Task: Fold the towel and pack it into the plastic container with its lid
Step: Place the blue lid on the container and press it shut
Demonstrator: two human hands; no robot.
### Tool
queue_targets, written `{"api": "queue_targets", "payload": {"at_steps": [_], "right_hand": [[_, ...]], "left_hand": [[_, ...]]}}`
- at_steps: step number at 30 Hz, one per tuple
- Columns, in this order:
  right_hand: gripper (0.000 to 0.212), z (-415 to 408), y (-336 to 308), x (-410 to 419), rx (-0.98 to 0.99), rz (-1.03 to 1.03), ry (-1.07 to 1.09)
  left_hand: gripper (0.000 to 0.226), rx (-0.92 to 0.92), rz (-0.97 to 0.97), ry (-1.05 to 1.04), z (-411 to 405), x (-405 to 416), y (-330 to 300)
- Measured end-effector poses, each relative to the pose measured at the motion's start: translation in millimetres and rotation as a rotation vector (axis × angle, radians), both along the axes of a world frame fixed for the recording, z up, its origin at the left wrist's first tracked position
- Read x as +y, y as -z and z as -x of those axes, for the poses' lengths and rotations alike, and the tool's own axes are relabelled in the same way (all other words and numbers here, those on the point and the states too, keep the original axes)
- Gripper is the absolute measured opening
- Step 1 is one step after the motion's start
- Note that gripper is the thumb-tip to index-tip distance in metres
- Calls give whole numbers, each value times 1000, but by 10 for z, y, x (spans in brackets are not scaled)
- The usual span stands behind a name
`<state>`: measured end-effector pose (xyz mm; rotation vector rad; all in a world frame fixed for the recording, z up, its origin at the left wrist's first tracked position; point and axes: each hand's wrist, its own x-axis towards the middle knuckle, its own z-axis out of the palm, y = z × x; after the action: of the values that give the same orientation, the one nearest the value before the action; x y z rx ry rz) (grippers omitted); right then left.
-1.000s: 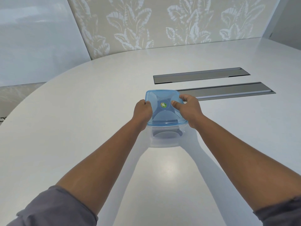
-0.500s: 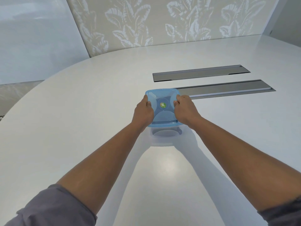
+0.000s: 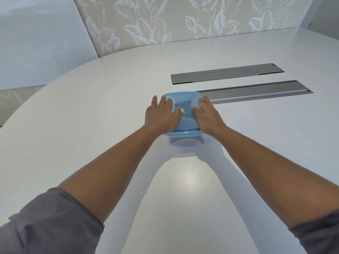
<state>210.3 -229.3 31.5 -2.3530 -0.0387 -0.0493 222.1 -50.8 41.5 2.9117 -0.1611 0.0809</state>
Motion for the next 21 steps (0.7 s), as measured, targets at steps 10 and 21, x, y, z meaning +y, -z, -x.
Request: {"api": "queue_targets", "payload": {"at_steps": [10, 21], "right_hand": [[46, -115, -144, -29, 8, 404, -55], [61, -427, -123, 46, 67, 484, -155]], "left_hand": [[60, 8, -53, 56, -362, -190, -129], [55, 19, -104, 269, -475, -111, -20]]}}
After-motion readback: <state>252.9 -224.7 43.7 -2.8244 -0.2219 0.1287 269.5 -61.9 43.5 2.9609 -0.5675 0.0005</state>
